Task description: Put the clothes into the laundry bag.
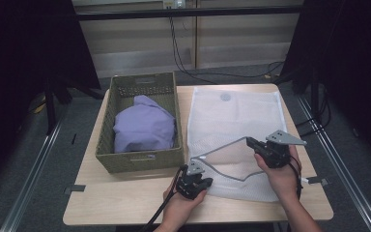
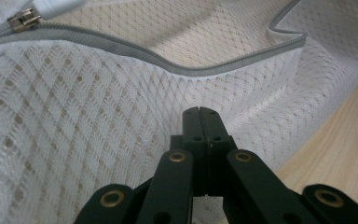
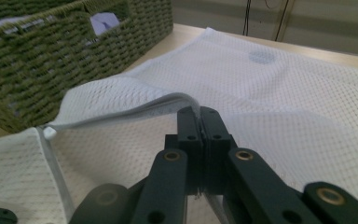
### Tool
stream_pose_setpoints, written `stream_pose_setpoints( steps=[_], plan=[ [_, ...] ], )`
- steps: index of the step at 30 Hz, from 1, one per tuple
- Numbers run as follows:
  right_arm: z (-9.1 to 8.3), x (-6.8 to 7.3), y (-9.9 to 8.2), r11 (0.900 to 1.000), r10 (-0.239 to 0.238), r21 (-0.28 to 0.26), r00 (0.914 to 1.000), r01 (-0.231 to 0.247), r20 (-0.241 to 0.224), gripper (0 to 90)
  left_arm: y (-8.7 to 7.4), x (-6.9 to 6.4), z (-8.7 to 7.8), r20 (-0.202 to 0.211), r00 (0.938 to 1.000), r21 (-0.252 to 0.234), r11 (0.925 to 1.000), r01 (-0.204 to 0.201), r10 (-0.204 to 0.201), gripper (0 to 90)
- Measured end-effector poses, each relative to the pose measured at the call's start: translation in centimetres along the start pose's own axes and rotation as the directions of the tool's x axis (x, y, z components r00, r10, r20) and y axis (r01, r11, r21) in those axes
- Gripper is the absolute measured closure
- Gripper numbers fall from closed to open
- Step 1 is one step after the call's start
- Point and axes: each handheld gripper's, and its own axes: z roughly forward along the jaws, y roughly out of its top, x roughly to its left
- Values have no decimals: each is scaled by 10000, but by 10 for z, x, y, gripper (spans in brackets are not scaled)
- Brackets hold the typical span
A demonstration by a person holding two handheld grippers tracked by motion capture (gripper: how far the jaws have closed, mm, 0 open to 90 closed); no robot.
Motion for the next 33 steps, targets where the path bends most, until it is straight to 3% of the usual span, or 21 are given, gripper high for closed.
stream_pose_setpoints(
  steps=[2,6,10,12,16,19,24,30,33],
  plan=[
    [-1,2,2,10000,-8,-18,9999,8,-118,885,0,1,0,69,10000,-31,10000,48,-48,894],
    [5,5,-2,9997,-96,229,9996,102,-254,884,-1,6,-8,380,9988,-741,9967,346,-318,681],
    [8,5,-7,9991,-18,425,9993,34,-380,882,-1,9,-21,-239,9995,-1308,9912,-219,189,423],
    [8,5,-8,9990,99,439,9989,-79,-460,881,1,13,-29,-199,9995,-1380,9901,-258,233,324],
    [8,1,-10,9970,715,352,9938,-688,-850,881,5,17,-38,-636,9961,-1604,9846,-699,603,289],
    [8,1,-11,9961,836,363,9920,-805,-945,880,8,20,-44,-574,9974,-1756,9830,-532,437,288],
    [8,2,-12,9967,726,431,9929,-688,-944,879,16,18,-55,-741,9953,-1978,9773,-755,619,267],
    [9,3,-15,9965,687,538,9927,-636,-991,876,24,18,-66,-1015,9922,-2094,9734,-928,728,157],
    [9,3,-16,9966,644,572,9926,-588,-1031,875,26,21,-71,-1413,9867,-2069,9723,-1083,799,119]
  ],
)
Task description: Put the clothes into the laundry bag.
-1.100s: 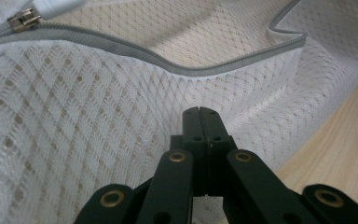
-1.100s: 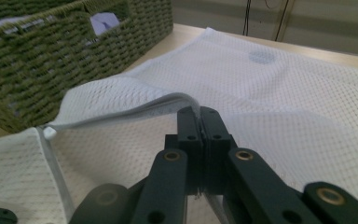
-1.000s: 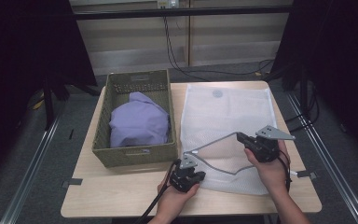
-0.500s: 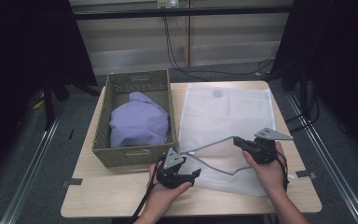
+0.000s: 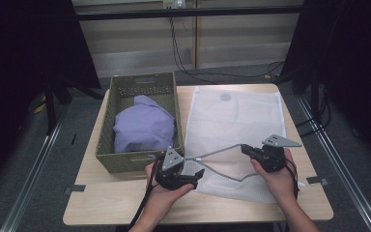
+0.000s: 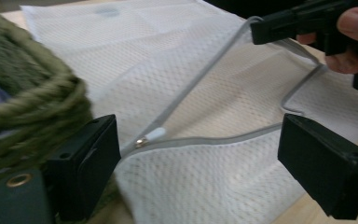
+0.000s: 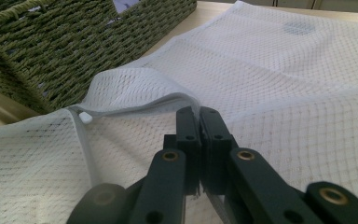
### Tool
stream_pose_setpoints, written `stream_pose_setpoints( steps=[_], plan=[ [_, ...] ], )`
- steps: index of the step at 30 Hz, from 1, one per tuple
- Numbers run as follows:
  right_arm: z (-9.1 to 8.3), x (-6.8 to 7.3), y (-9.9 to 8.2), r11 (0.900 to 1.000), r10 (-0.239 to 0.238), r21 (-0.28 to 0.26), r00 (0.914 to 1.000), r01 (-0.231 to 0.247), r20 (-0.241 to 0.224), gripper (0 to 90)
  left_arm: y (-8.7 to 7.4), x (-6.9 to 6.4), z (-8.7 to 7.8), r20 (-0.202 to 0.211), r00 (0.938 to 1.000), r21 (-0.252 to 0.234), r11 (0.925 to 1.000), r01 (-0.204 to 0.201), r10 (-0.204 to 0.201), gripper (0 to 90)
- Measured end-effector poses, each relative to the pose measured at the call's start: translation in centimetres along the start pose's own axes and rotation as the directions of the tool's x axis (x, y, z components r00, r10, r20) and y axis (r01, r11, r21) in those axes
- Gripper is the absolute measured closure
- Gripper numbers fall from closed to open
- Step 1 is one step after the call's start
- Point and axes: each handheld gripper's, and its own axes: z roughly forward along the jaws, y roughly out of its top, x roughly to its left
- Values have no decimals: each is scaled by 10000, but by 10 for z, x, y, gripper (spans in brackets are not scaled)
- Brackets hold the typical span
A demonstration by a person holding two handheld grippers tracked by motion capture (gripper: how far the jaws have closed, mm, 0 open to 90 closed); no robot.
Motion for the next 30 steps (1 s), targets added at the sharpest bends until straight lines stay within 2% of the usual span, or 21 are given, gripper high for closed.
stream_pose_setpoints(
  steps=[6,9,16,20,22,30],
  plan=[
    [1,1,-1,10000,-28,67,10000,28,-14,876,6,11,-11,289,9982,-156,9985,521,-517,53],
    [2,1,-2,9999,-48,93,10000,48,-42,875,7,14,-14,656,9955,-117,9975,699,-690,20],
    [3,0,-5,9998,-89,199,9999,91,-93,875,10,6,-13,1301,9887,39,9972,746,-745,10],
    [4,0,-5,9998,-40,203,9999,43,-133,876,13,6,-15,1342,9881,-76,9970,770,-753,9],
    [4,1,-6,9997,-55,231,9999,58,-135,876,16,8,-19,1181,9905,-185,9972,729,-703,8],
    [5,2,-8,9995,-61,303,9999,63,-96,875,22,32,-36,820,9911,-572,9923,1102,-1053,12]
  ],
)
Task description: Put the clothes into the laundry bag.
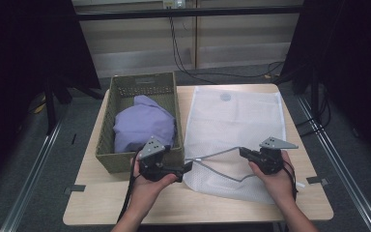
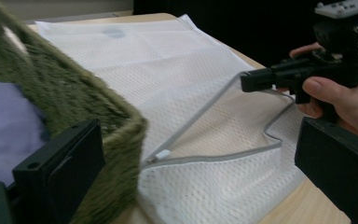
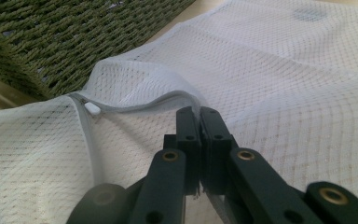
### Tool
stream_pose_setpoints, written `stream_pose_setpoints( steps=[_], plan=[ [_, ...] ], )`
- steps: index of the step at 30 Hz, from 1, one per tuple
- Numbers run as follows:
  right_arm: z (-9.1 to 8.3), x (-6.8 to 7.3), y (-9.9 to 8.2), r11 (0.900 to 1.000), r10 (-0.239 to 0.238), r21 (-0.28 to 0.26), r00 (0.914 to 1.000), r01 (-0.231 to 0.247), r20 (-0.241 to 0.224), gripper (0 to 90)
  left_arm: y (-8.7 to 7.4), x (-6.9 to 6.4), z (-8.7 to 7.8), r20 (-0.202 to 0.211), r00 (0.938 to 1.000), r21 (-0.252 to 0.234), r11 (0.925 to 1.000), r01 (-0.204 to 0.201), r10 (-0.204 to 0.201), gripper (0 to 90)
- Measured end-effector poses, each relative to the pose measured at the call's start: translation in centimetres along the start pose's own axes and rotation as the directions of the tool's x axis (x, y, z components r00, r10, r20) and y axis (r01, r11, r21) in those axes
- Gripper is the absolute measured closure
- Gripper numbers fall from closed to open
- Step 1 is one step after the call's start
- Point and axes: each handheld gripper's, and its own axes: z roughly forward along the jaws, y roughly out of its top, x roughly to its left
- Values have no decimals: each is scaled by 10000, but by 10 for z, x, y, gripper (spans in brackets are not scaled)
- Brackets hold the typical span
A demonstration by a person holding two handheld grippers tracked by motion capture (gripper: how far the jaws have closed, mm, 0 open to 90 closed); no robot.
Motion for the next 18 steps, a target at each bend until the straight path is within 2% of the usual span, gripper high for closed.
stream_pose_setpoints(
  steps=[1,3,5,11,15,18],
  plan=[
    [0,0,0,10000,-16,10,10000,16,-3,876,1,4,-3,93,9999,-85,9999,69,-68,24],
    [0,1,0,10000,-47,37,10000,47,-24,876,3,9,-7,-313,9995,-96,10000,18,-21,20],
    [1,1,-1,10000,-43,56,10000,43,-16,876,5,15,-12,-238,9994,-263,9994,227,-234,20],
    [1,1,-2,10000,-30,80,10000,30,-43,875,9,30,-23,-687,9967,-547,9977,407,-444,21],
    [1,1,-2,10000,-48,58,10000,48,-29,875,10,42,-28,-1043,9921,-654,9959,624,-691,21],
    [2,1,-3,10000,-31,73,10000,32,-53,876,12,49,-32,-1341,9887,-730,9957,575,-669,22]
  ],
)
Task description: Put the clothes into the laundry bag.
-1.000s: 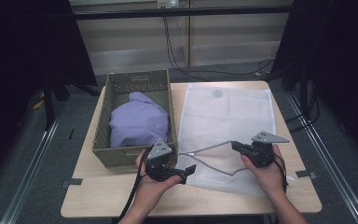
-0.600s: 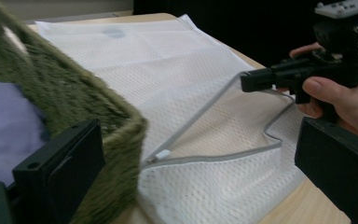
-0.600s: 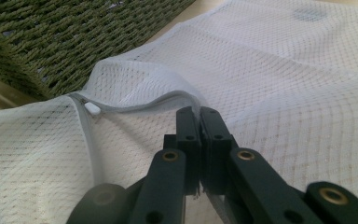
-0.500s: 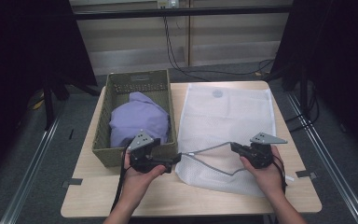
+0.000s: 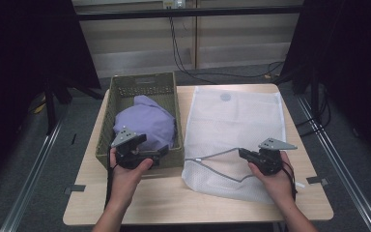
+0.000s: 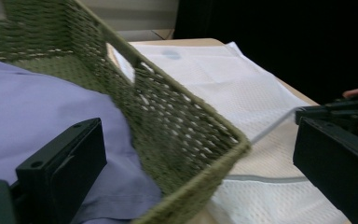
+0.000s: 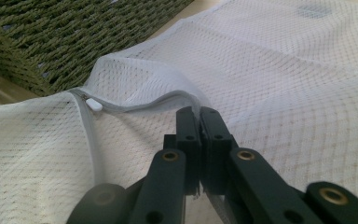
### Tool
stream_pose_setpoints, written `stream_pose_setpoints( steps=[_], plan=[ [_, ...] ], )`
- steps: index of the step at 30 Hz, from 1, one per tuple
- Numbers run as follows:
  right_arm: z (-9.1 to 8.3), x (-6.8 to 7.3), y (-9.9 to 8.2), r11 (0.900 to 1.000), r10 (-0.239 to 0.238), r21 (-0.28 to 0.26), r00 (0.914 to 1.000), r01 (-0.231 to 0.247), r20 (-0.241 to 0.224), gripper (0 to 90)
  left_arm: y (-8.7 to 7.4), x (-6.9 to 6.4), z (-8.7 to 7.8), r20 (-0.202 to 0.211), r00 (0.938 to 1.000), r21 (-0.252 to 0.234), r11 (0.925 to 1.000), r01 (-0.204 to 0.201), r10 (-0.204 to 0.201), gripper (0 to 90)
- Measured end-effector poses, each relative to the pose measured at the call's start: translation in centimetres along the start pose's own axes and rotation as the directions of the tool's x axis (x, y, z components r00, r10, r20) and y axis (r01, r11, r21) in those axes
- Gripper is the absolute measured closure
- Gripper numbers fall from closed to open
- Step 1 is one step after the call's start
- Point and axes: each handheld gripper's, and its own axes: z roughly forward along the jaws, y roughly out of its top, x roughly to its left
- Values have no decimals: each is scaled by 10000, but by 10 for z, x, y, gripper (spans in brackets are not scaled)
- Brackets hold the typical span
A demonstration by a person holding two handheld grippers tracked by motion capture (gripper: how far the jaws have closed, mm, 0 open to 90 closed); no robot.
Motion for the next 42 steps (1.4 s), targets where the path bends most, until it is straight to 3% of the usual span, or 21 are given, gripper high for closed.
stream_pose_setpoints(
  steps=[6,12,16,20,26,30,32,37,38,39,42],
  plan=[
    [3,2,1,10000,68,-52,9999,-68,-77,875,11,25,-7,-469,9980,127,9990,428,-422,26],
    [8,5,2,10000,3,-13,9999,-4,-111,875,19,55,-18,-462,9933,40,9944,1059,-1056,10],
    [9,5,2,10000,-22,-7,9999,22,-157,875,27,70,-19,-629,9807,39,9826,1858,-1852,22],
    [9,3,2,10000,-23,-6,9998,23,-192,876,37,85,-14,-841,9777,-39,9812,1927,-1924,50],
    [8,3,3,10000,-26,-39,9998,25,-172,876,52,99,5,-1088,9888,293,9940,1058,-1021,66],
    [9,3,3,10000,-14,-14,9998,13,-190,875,56,108,23,-914,9896,605,9913,1168,-1110,66],
    [9,4,3,10000,-9,-10,9998,9,-182,875,57,114,34,-1067,9886,982,9883,1166,-1060,64],
    [9,4,3,10000,-44,-21,9998,44,-197,875,58,130,57,-1371,9759,1562,9692,1906,-1699,52],
    [9,3,3,10000,-40,-11,9998,39,-220,875,57,131,61,-1517,9731,1573,9677,1969,-1733,49],
    [9,3,2,10000,-46,-4,9997,46,-232,875,57,134,64,-1617,9747,1842,9657,1832,-1541,48],
    [10,3,2,10000,-86,14,9996,86,-260,875,53,140,75,-1747,9718,2295,9532,1967,-1585,44]
  ],
)
